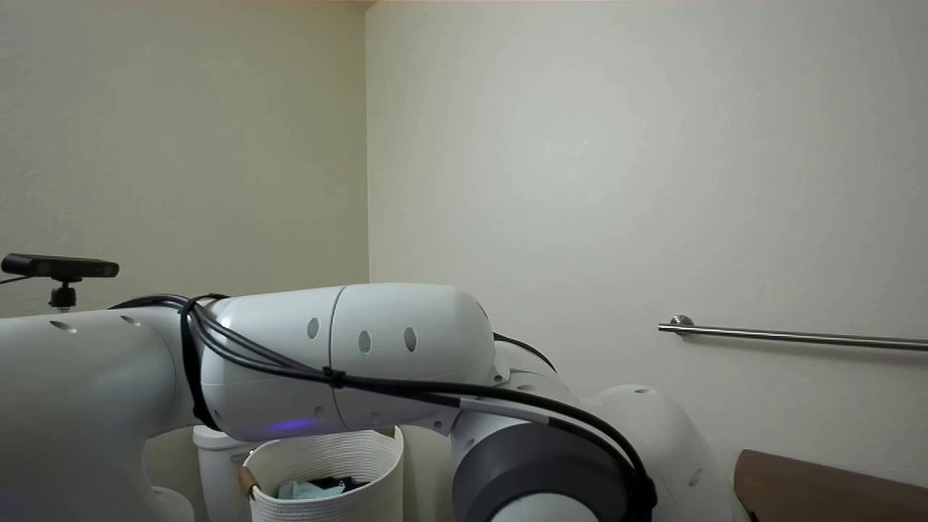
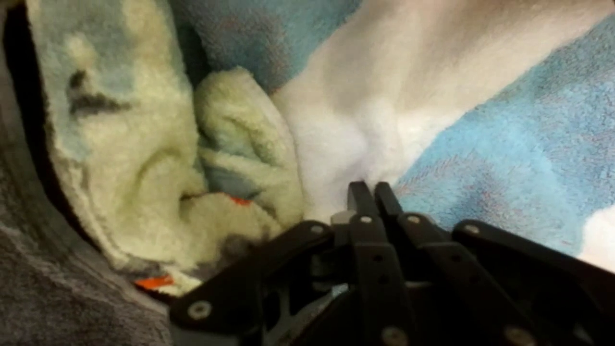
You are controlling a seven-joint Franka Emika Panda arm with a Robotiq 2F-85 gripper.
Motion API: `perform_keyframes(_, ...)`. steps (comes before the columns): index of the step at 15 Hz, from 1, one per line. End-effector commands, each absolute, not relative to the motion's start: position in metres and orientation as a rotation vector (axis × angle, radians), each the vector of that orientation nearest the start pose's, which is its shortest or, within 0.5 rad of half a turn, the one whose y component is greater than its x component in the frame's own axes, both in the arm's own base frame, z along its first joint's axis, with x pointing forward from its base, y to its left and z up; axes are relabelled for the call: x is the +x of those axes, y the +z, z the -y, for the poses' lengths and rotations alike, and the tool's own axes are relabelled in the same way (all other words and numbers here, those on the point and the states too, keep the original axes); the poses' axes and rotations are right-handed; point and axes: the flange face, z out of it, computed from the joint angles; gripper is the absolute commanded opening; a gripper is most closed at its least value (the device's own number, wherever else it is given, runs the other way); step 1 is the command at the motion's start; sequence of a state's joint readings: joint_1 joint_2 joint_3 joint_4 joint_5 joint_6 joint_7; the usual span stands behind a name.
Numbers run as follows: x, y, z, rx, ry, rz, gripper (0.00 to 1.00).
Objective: Move the object from the basket to the couch and move the towel from the couch to the basket
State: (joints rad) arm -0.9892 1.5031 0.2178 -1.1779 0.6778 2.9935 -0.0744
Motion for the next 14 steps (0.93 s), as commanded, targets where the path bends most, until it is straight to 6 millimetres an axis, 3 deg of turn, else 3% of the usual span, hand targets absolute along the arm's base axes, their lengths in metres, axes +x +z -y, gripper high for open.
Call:
perform_keyframes(1, 0.416, -0.119, 0.527, -1.978, -0.484, -2.016, 0.06)
perform_keyframes(9, 0.449, -0.072, 0.564, -1.962, -0.568, -1.913, 0.04)
perform_keyframes(14, 0.462, -0.024, 0.575, -1.956, -0.651, -1.907, 0.05)
